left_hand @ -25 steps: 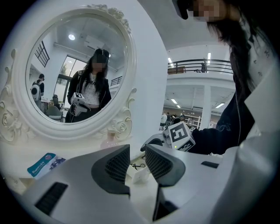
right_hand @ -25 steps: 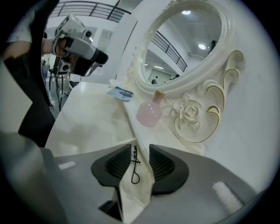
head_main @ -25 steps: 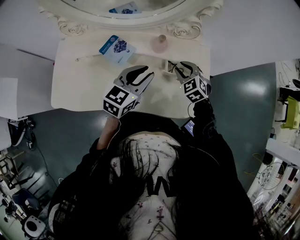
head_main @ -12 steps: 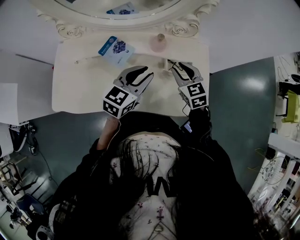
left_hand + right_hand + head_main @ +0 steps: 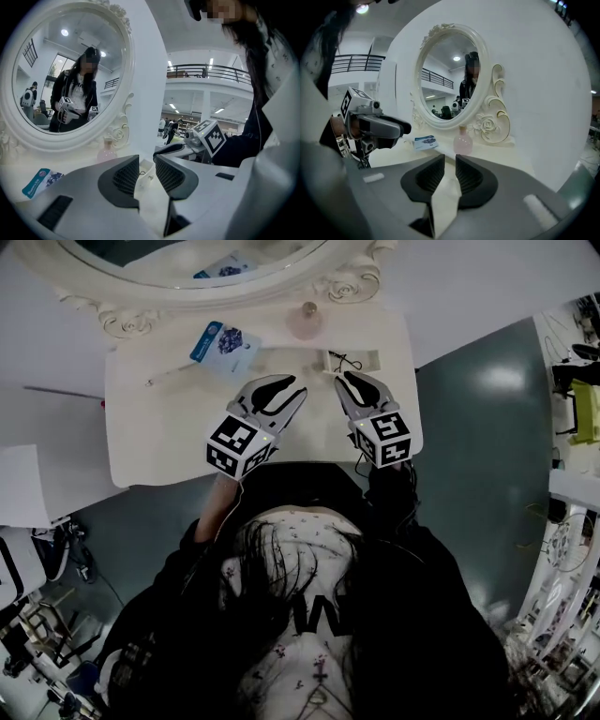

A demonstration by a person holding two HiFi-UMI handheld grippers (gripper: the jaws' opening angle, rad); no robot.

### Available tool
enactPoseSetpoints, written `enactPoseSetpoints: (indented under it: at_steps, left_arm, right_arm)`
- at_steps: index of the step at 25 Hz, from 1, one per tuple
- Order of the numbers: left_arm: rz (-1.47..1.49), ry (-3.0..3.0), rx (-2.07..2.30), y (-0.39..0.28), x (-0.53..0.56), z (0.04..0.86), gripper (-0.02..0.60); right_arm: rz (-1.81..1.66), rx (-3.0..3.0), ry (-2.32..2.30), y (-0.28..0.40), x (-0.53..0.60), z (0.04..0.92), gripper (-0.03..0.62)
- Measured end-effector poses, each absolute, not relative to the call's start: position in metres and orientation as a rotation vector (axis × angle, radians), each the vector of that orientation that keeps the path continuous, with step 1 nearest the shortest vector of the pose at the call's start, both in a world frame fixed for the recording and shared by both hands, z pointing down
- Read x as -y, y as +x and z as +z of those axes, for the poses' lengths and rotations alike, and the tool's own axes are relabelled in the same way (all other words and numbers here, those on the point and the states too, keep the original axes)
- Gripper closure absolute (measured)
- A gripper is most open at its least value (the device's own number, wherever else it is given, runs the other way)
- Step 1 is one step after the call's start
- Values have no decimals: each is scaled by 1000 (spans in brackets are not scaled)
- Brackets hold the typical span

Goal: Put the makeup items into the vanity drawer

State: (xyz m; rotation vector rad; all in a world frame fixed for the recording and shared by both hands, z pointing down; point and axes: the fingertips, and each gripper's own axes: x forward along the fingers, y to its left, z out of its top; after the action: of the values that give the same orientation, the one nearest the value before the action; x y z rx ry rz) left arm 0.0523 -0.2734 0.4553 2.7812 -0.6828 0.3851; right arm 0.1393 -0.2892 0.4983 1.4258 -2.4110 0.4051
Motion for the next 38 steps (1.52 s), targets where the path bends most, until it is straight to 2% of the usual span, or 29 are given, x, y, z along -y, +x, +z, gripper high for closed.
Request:
enactPoseSetpoints:
  at_steps: [12, 24, 38]
  left_arm:
    - [427, 2833, 410, 63, 238, 465, 472]
    - [407, 2828, 408, 81, 212, 463, 472]
    - [469, 2837, 506, 98, 84, 460, 472]
  right_arm:
    - [473, 2323, 1654, 136, 236, 492, 534]
    - [425, 2327, 1652, 140, 199, 482, 562]
    - [389, 2419, 1567, 148, 75, 480, 572]
